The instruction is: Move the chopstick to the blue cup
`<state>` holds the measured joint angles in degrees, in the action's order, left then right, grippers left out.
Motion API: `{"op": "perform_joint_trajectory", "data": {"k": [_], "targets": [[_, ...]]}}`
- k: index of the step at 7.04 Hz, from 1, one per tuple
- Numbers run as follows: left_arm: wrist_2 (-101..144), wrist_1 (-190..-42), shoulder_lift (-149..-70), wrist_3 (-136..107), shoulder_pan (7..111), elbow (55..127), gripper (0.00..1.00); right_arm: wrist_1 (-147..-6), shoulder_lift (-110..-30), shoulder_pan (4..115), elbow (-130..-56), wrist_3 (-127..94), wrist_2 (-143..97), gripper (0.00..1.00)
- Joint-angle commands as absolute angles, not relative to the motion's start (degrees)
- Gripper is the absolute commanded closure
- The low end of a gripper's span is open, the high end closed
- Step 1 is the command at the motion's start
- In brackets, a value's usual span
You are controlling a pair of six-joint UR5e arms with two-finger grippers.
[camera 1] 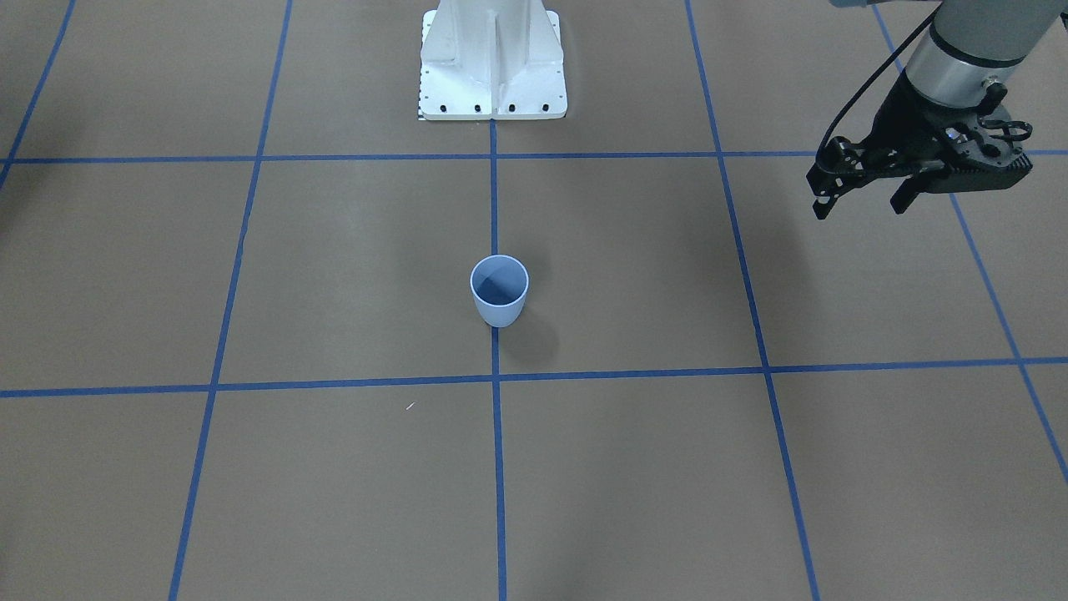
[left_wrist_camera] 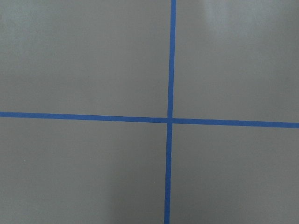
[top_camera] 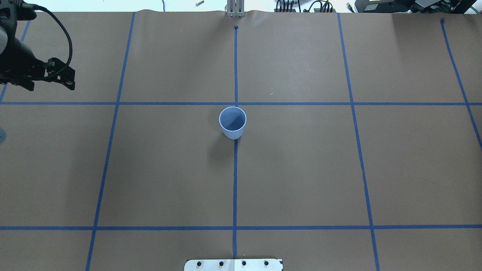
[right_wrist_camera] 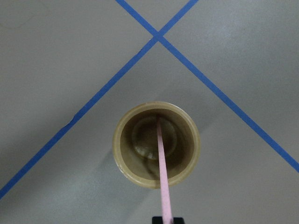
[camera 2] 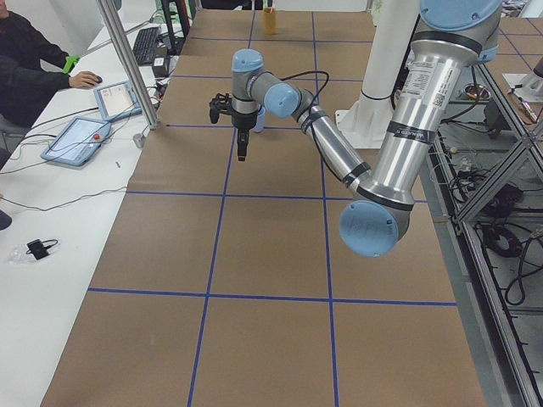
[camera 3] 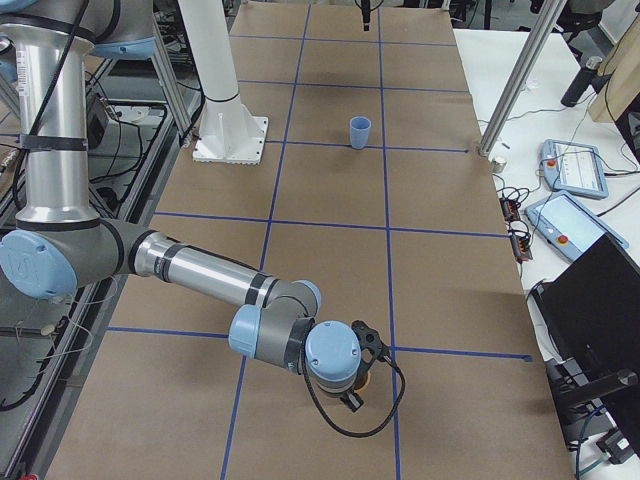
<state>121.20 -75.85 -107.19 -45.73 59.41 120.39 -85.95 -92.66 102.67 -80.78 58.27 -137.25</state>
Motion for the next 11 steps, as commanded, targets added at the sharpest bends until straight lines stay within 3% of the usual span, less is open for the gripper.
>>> {"op": "perform_joint_trajectory", "data": {"k": [1, 4, 9, 11], "targets": [[121.2, -75.8, -107.2, -45.8, 59.4, 120.4, 0.02, -88.9, -92.8, 102.8, -84.2, 58.4, -137.5, 1.0], [121.2, -75.8, -107.1, -45.8, 59.5, 120.3, 0.02, -103.7, -93.9, 103.1, -97.6, 58.5, -134.1, 1.0], [121.3, -75.8, -107.2, -45.8, 59.5, 120.6, 0.02, -105.4, -93.3, 108.3, -99.5, 59.2, -129.5, 1.0], [121.3, -75.8, -107.2, -45.8, 59.5, 120.5, 0.02, -114.6, -90.4, 111.3, -105.4, 59.1, -129.5, 1.0]]}}
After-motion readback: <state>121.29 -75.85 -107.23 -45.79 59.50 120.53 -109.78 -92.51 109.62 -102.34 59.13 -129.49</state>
